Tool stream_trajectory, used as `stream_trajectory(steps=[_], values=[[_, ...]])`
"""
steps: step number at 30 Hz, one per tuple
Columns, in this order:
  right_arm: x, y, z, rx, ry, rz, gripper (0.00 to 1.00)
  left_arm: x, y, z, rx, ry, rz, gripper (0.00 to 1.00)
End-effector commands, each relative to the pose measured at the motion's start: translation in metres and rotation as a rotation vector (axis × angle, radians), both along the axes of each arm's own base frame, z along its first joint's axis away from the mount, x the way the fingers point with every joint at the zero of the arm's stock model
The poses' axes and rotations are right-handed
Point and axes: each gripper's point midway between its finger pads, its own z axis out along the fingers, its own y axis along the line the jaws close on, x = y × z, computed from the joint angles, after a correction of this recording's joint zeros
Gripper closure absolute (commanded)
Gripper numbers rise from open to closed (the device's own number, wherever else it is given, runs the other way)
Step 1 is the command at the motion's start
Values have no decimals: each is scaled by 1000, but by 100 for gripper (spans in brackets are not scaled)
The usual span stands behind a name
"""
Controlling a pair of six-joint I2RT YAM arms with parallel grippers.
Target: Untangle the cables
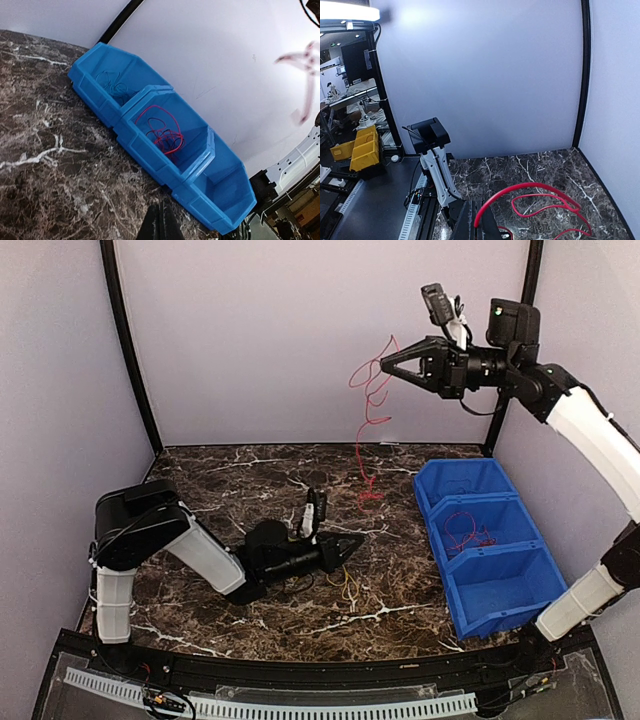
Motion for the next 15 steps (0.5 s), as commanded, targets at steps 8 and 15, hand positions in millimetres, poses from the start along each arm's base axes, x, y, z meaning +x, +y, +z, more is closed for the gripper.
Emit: stream_trajectory(steps=[8,15], values=[[20,-24,46,43,-141,-136,100,-26,20,-28,7,77,-65,100],[23,-21,26,31,-88,-120,100,-17,16,19,-66,-36,-27,47]])
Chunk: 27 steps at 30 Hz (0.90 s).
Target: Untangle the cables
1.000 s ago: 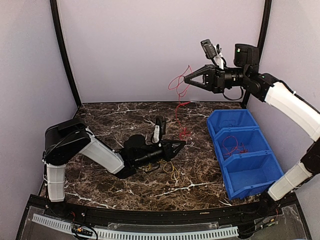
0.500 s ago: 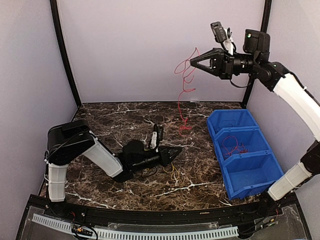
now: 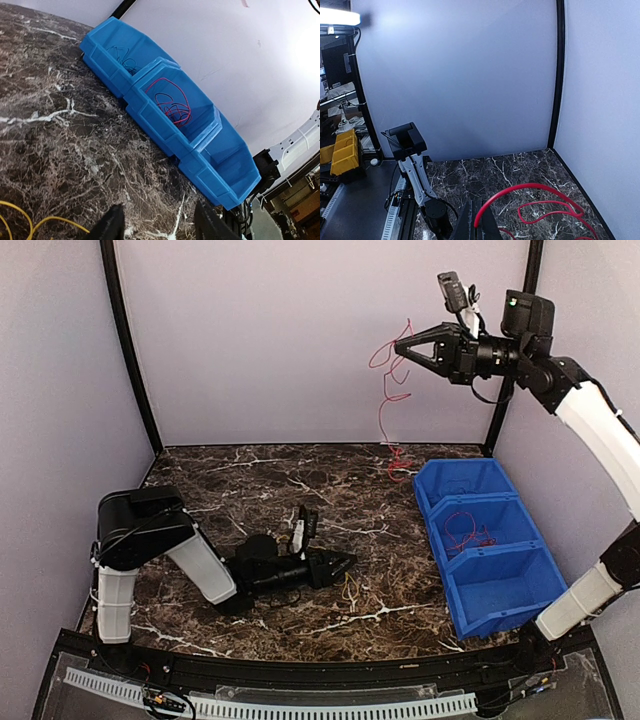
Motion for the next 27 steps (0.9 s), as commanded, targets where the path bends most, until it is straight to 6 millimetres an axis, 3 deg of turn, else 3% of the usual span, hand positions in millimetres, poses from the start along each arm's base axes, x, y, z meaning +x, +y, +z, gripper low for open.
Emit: stream_trajectory(steps=[1,6,16,21,27], values=[[3,1,-6,6,20,2,100,7,-8,67,-134,-121,17,43],[2,3,-11,10,45,23,100,15,-23,94,-199,-122,10,34],[-3,4,-20,21,96,68,100,37,-42,114,-253,-71,47,28],[-5,4,-21,21,100,73,100,44,-50,128,-313,-72,30,30],[-6,3,-20,24,99,77,100,51,-59,133,-332,-81,11,42]])
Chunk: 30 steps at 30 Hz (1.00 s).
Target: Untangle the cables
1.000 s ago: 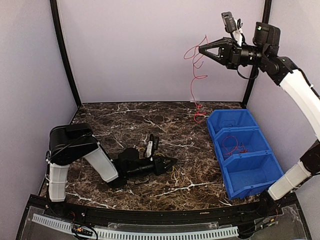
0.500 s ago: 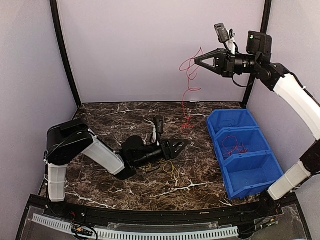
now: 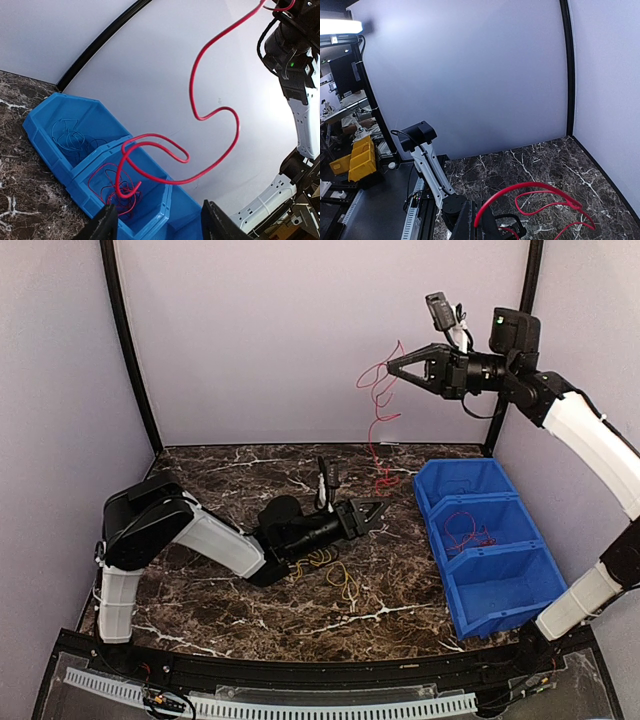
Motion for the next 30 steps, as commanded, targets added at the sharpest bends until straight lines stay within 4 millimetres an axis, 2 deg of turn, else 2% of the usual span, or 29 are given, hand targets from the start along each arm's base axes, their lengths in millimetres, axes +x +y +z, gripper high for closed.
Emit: stream_trajectory(steps=[1,9,15,20,26,30], values=[[-11,-5,16,33,-53,17,100,4,-5,15,-41,-25,-22,44],[-13,-4,15,36,-48,25,100,8,-2,17,-69,-29,-19,60],[-13,-5,15,37,-49,25,100,7,1,18,-96,-33,-26,98],[-10,-8,30,33,-124,-13,100,5,5,7,-91,-9,-28,100],[9,-26,71,35,-256,-164,100,-5,21,-37,-50,96,-37,100],[25,-41,86,52,-277,-239,100,-13,34,-54,-39,136,-36,100]])
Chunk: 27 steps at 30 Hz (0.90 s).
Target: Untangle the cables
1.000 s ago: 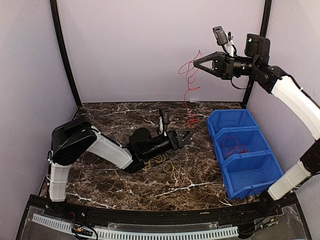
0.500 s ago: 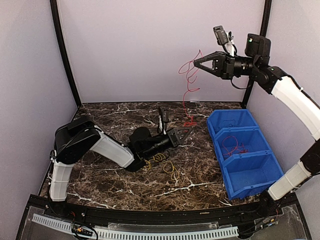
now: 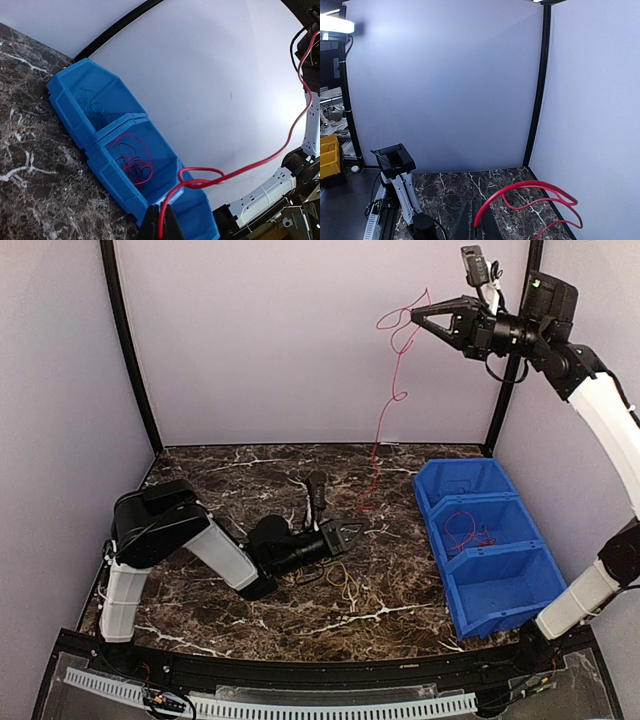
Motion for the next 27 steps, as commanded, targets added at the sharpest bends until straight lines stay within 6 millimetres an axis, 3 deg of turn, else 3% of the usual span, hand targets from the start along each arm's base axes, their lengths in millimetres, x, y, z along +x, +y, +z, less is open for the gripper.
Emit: stream_trajectory(steps=[1,8,12,17,21,27], values=[[23,-18,15,19,-38,-120,100,-9,15,-6,-37,30,-8,100],[54,-54,28,46,-53,-309,100,-22,28,-26,-5,62,-16,100],[71,-94,45,81,-78,-444,100,-33,35,-30,3,72,-23,100],[103,-161,55,134,-80,-667,100,-49,40,-39,45,60,-32,100],[120,-198,48,151,-58,-764,100,-53,50,-41,45,58,-12,100],[132,-220,20,100,-51,-868,100,-56,52,-34,57,14,-13,100]])
